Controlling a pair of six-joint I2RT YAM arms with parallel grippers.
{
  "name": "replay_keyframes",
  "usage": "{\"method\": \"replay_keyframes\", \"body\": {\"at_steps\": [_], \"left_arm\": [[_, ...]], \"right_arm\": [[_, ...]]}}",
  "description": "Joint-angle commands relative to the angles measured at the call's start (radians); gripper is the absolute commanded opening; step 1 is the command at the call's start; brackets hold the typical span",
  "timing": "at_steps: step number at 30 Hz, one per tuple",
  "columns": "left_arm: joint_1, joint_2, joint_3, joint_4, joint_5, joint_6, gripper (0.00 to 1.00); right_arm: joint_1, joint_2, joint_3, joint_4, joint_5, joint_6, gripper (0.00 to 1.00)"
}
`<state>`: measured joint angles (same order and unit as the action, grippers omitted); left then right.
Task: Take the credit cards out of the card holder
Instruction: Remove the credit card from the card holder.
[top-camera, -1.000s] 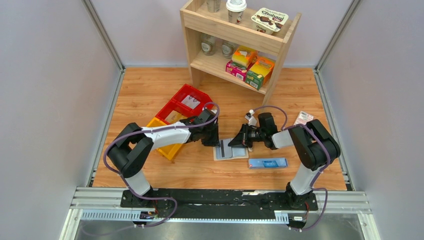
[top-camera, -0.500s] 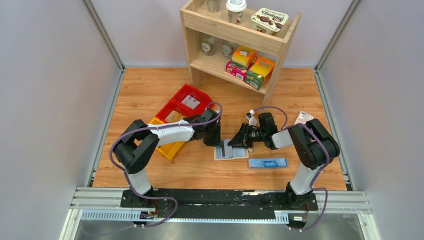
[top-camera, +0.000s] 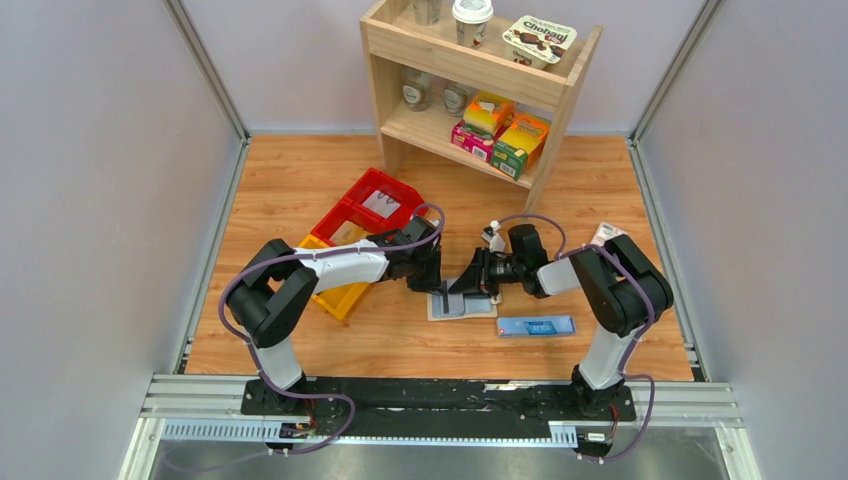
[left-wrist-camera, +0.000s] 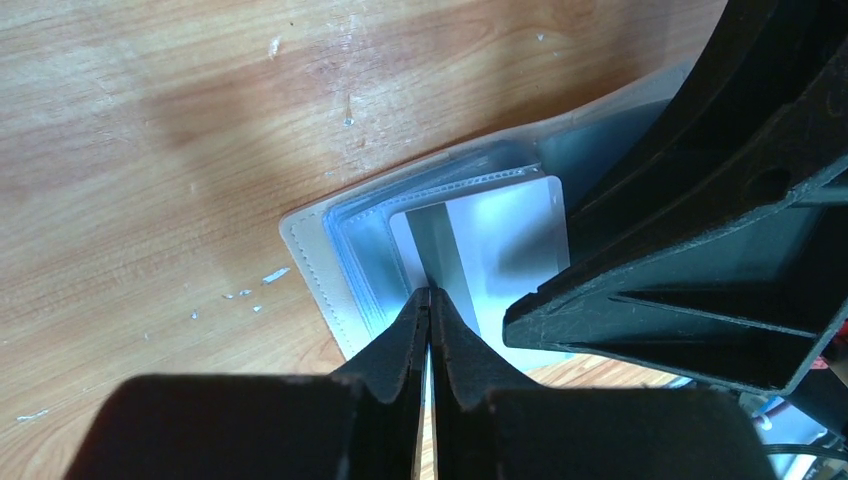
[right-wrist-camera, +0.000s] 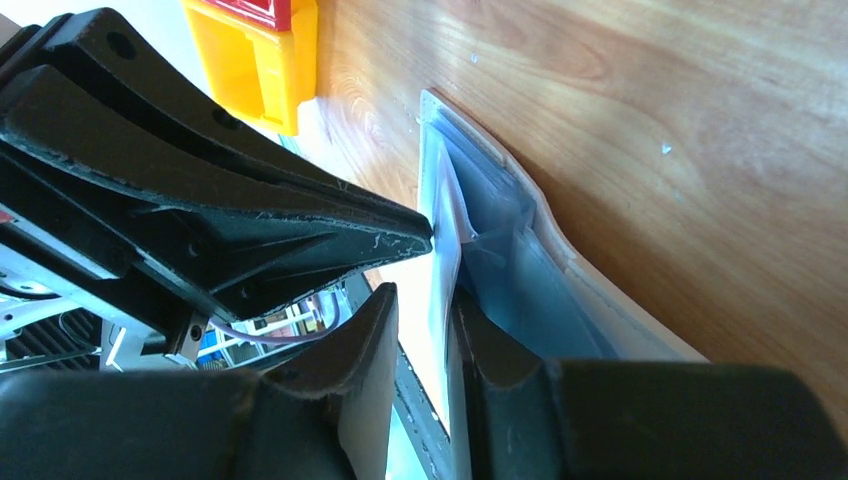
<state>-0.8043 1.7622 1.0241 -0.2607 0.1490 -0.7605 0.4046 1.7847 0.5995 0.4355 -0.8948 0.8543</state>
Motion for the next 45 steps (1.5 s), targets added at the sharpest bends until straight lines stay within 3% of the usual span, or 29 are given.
{"method": "replay_keyframes", "body": {"at_steps": [1,14,24,29,37,45], "left_arm": [[-0.009,0.036,-0.007,-0.08,-0.057,0.032,0.08],[-0.015,0.08,0.019,-0.138,-0.081,0.041,0.07],[-0.016,0.086,0.024,-0.138,-0.08,0.043,0.06],[-0.016,0.091,0.022,-0.135,-0.083,0.043,0.06],[-0.016,0.089,0.028,-0.12,-0.086,0.056,0.07],[-0.015,-0.016,0.14,-0.161,-0.13,0.09,0.34]], "right_arm": [[-0.003,-0.042,0.017,0.049,-0.085,0.023,0.25],[-0.089,-0.061,-0.067,0.177,-0.121,0.081,0.13],[-0.147,-0.096,-0.113,0.148,-0.107,0.057,0.01],[-0.19,-0.145,-0.127,0.028,-0.061,-0.013,0.0],[-0.207,-0.29,-0.087,-0.319,0.082,-0.202,0.0],[-0.162,-0.514,0.017,-0.587,0.236,-0.359,0.0]]}}
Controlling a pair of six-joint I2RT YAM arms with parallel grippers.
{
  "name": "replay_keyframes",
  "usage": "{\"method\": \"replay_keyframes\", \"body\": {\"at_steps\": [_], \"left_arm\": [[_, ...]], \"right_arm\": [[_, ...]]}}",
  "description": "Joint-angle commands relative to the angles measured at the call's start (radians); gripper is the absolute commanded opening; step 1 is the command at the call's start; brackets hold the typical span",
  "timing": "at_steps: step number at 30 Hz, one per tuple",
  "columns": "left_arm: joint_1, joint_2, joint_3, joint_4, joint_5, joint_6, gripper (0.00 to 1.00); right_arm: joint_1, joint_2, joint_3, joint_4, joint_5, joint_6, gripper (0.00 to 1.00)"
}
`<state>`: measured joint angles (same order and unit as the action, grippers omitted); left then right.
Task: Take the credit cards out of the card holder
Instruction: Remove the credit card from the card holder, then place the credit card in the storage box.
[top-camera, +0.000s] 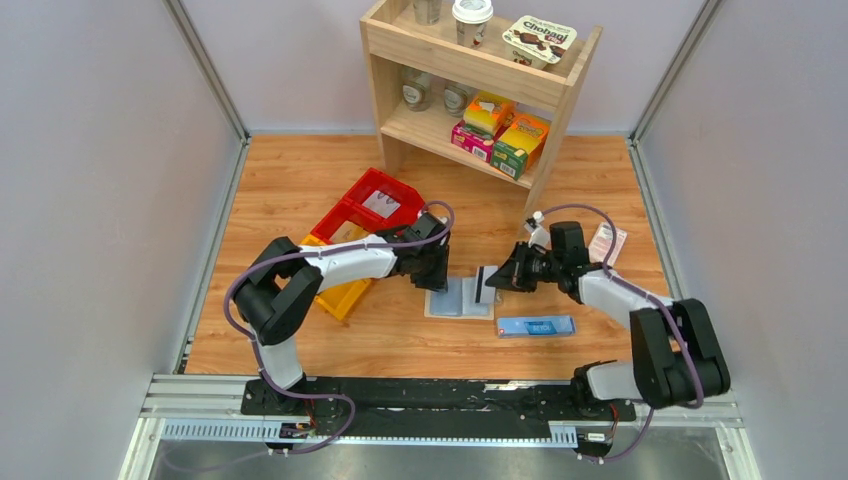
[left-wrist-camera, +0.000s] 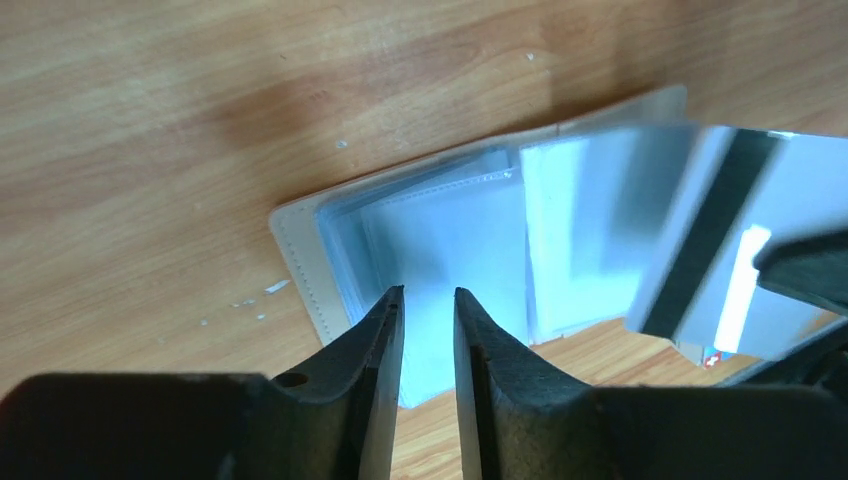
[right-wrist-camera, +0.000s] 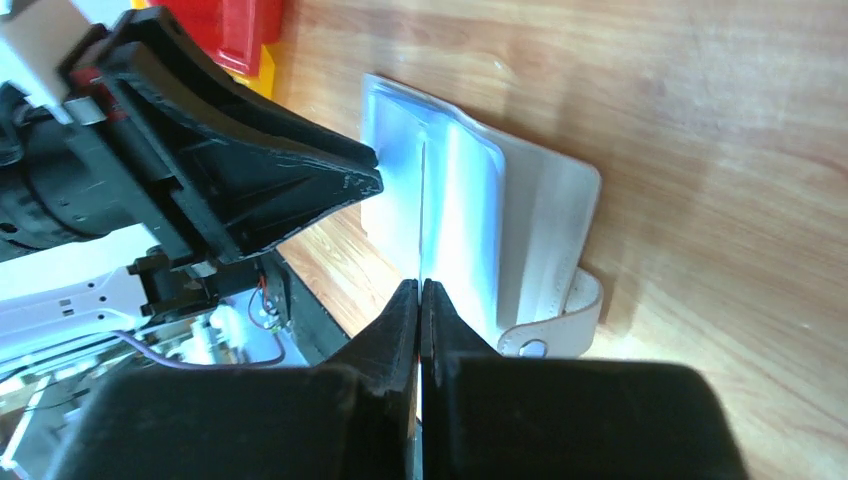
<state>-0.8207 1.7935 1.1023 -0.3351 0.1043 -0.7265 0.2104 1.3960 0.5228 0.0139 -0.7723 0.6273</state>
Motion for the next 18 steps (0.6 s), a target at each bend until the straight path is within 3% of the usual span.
{"method": "replay_keyframes", "body": {"at_steps": [1,4,7,13,18], "left_arm": [[0.005,-0.074,0.088,-0.096,-0.098,0.062,0.38],[0.02,-0.138,0.111,-0.131,-0.101,0.046,0.46],[0.058,-0.245,0.111,-0.153,-0.101,-0.019,0.56],[0.126,-0.446,0.076,-0.241,-0.136,-0.18,0.75],[0.169,-0.623,-0.011,-0.255,-0.144,-0.327,0.8]], "right_arm": [[0.05,-0.153,0.114,-0.201,0.146,-0.159,0.0],[0.124,-0.239,0.169,-0.267,0.247,-0.234,0.0],[0.254,-0.314,0.209,-0.313,0.446,-0.342,0.0],[0.529,-0.434,0.215,-0.246,0.816,-0.515,0.01],[0.671,-0.43,0.238,-0.187,0.948,-0.609,0.05]]}}
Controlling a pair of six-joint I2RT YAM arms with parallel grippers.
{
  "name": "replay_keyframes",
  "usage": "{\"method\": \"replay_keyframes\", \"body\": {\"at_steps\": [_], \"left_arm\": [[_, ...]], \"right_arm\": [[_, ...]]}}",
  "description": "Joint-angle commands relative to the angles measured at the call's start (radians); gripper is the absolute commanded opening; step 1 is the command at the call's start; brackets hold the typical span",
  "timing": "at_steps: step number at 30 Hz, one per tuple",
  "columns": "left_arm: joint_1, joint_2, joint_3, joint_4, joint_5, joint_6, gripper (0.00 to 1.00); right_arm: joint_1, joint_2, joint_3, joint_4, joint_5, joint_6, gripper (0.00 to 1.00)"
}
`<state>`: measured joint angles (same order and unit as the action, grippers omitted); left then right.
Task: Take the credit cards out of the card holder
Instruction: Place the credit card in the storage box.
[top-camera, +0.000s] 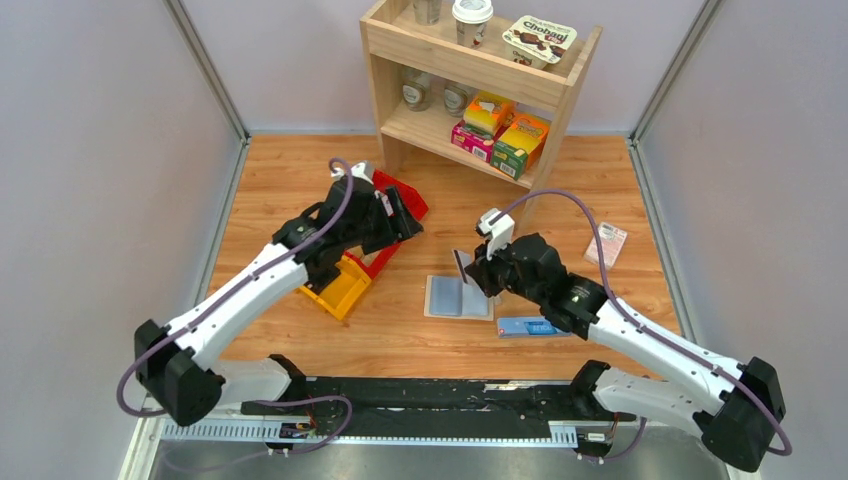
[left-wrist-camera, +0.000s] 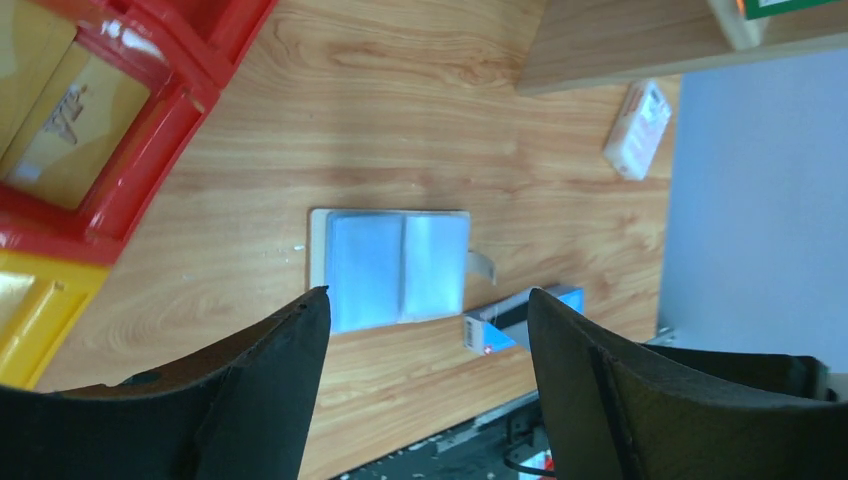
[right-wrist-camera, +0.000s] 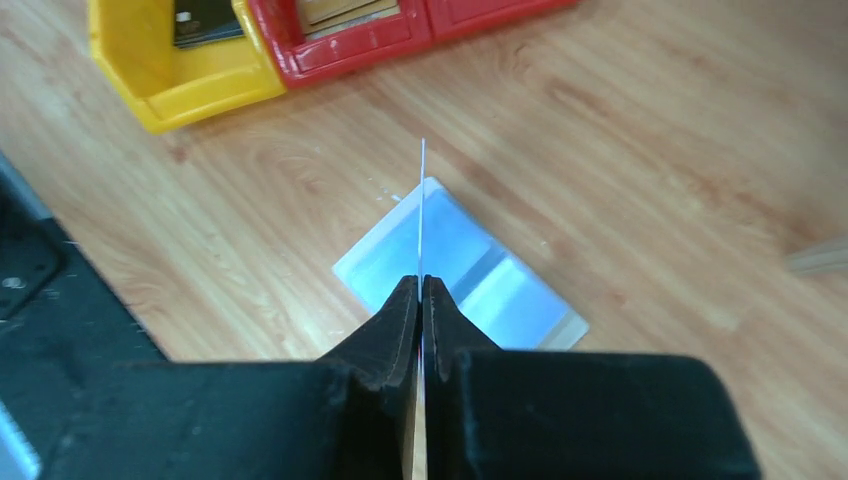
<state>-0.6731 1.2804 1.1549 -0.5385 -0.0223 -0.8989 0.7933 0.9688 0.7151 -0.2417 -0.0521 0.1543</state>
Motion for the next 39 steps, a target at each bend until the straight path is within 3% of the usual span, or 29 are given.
{"method": "replay_keyframes", "body": {"at_steps": [1,7,14,24,29,31,37,39], "left_arm": [[0.023,-0.131,-0.076,-0.049,-0.018,-0.175,0.81],[0.024,-0.26,-0.136,0.018,0.013,-0.273,0.82],[0.024,-0.25,-0.142,0.067,0.105,-0.317,0.81],[0.024,-0.234,-0.213,0.106,0.142,-0.353,0.75],[0.024,-0.224,-0.236,0.156,0.171,-0.362,0.58],[0.024,-0.222,-0.235,0.156,0.167,-0.357,0.48],[0.024,-0.239,-0.256,0.206,0.165,-0.356,0.04],[0.024,-0.24,-0.262,0.218,0.167,-0.351,0.0]], "right_arm": [[0.128,-0.001,0.037,0.103,0.282,-0.186,0.05],[0.369,0.065,-0.008,0.391,0.535,-0.491,0.06],[0.504,0.217,-0.031,0.706,0.727,-0.749,0.06],[0.534,0.274,-0.032,0.779,0.719,-0.794,0.06],[0.537,0.284,-0.037,0.772,0.709,-0.794,0.08],[0.54,0.289,-0.04,0.774,0.71,-0.796,0.08],[0.543,0.288,-0.045,0.743,0.701,-0.75,0.11],[0.541,0.288,-0.043,0.726,0.698,-0.717,0.15]]}}
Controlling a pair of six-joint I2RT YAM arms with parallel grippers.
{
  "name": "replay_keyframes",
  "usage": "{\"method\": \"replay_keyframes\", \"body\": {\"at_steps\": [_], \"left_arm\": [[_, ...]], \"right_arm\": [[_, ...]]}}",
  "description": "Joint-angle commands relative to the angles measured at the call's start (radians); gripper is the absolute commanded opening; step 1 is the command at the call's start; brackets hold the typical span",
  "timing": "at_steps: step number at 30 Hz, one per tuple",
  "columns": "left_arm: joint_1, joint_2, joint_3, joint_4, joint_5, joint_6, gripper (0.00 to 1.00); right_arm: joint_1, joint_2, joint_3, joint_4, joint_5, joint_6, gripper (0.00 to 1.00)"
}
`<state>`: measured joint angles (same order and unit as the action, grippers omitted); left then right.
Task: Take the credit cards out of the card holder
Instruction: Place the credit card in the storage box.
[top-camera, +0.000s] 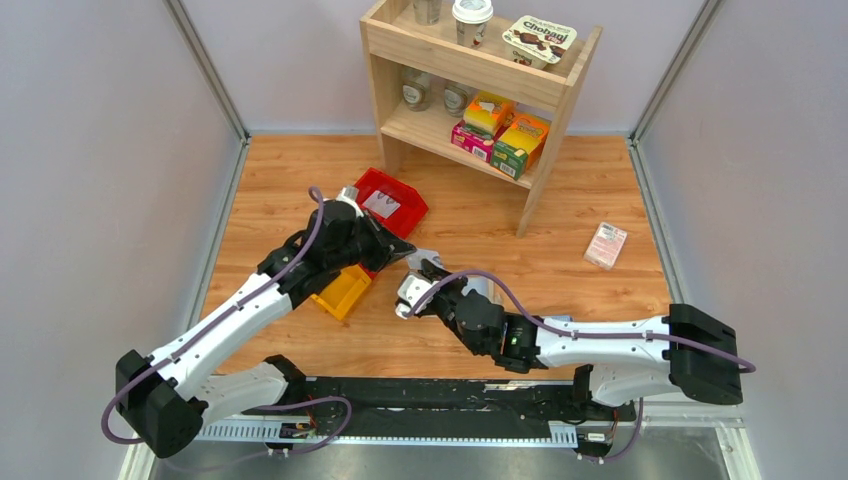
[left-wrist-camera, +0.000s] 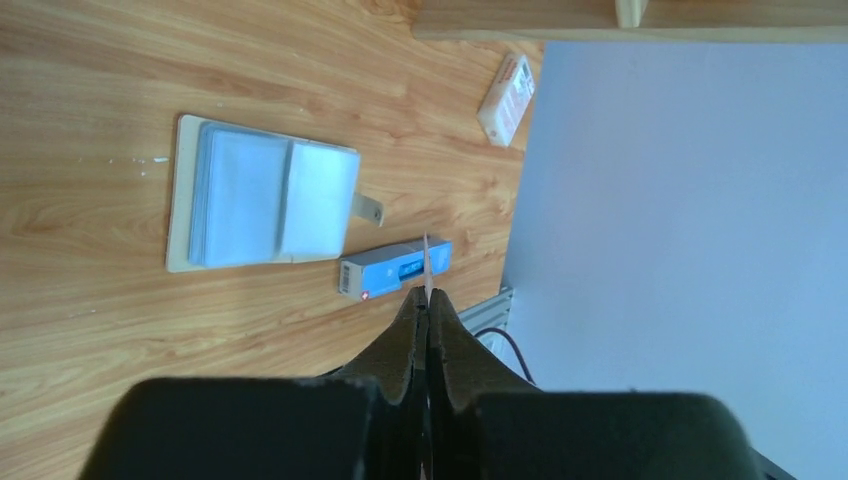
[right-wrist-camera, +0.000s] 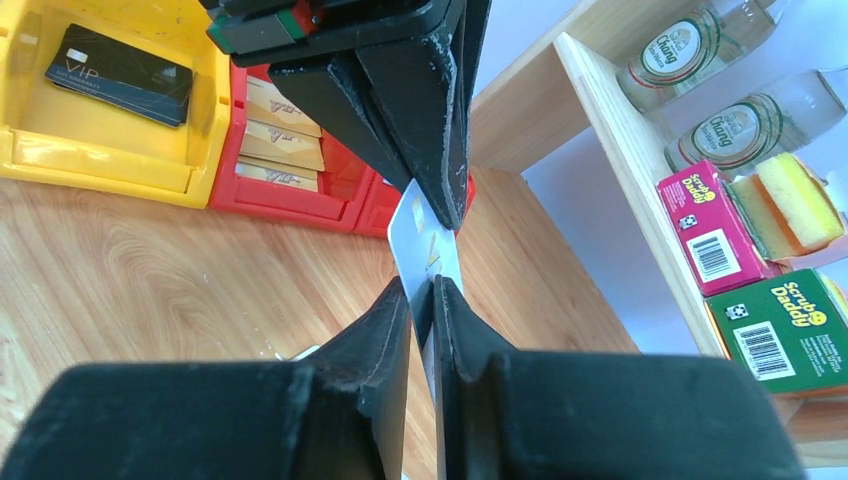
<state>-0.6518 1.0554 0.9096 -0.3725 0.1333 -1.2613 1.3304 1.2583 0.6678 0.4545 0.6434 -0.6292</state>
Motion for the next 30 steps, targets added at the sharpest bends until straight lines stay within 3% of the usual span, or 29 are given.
{"method": "replay_keyframes", "body": {"at_steps": [1,4,11,16,22,30], "left_arm": [[0.003,-0.017,-0.02,0.055,0.009,0.019,0.0],[0.003,-0.023,-0.025,0.057,-0.024,0.045,0.0],[0.012,-0.054,-0.044,0.057,-0.236,0.207,0.0],[0.058,-0.029,-0.055,0.096,-0.319,0.278,0.0],[0.148,0.056,-0.115,0.312,-0.327,0.295,0.0],[0.245,0.319,-0.01,0.483,-0.34,0.298,0.0]], "right_arm": [[0.003,-0.003,0.006,0.018,0.002,0.097,0.22],[-0.003,-0.019,0.013,-0.037,0.015,0.207,0.52],[-0.079,-0.094,0.027,-0.259,0.019,0.489,1.0],[-0.19,-0.164,0.05,-0.489,-0.057,0.704,1.0],[-0.353,-0.299,-0.01,-0.573,-0.16,0.942,1.0],[-0.425,-0.327,-0.017,-0.628,-0.229,0.997,1.0]]}}
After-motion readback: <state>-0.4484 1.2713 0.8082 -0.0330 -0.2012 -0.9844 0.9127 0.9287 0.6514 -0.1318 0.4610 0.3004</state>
